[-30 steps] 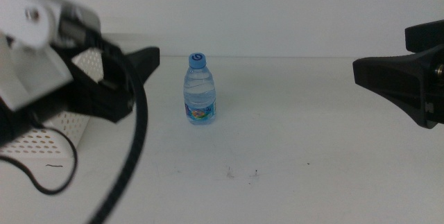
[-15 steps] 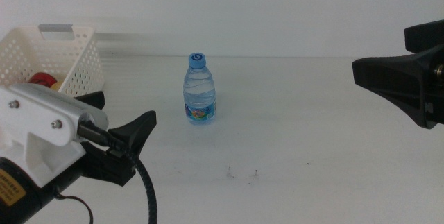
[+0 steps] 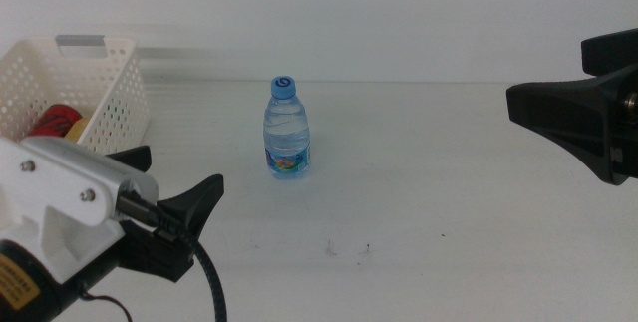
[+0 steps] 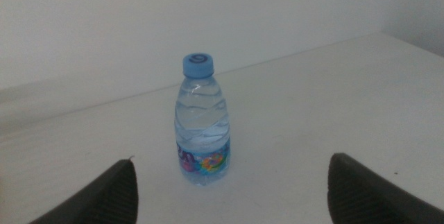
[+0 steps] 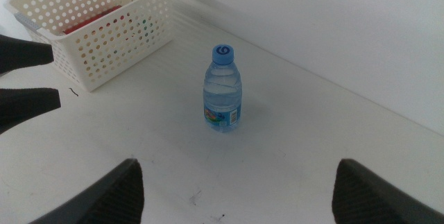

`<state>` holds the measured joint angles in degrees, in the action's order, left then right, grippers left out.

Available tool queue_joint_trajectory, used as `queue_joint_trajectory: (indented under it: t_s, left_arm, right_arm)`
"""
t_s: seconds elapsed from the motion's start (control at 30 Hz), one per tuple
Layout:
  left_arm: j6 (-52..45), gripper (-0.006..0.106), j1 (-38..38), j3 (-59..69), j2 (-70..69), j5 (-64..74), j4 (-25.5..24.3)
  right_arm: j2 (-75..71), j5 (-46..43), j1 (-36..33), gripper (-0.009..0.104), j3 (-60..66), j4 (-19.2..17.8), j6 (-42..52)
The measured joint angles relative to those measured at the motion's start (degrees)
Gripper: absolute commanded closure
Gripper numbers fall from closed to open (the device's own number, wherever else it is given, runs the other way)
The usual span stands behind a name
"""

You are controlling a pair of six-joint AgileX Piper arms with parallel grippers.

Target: Use arms to grab the bottles and put them into the dustbin to the left of the table.

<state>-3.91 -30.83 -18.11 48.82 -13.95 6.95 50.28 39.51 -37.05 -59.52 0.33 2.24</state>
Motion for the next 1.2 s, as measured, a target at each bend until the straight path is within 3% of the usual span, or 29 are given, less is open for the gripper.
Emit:
queue_joint_trajectory:
  t_s: [0.47,0.9,1.2]
  left_arm:
    - [1.5,0.007,0.0,7.9,7.1,-17.4,0.0]
    - [2.0,0.007,0.0,7.7,27.0,-38.4,-1.3]
    - [3.5,0.007,0.0,1.2,39.0,-42.4,-1.7]
  right_arm:
    - [0.0,0.0,0.0,0.01,0.0,0.0,0.0]
    - [0.0,0.0,0.0,0.01,0.0,0.0,0.0]
    - [0.0,0.0,0.0,0.01,0.0,0.0,0.0]
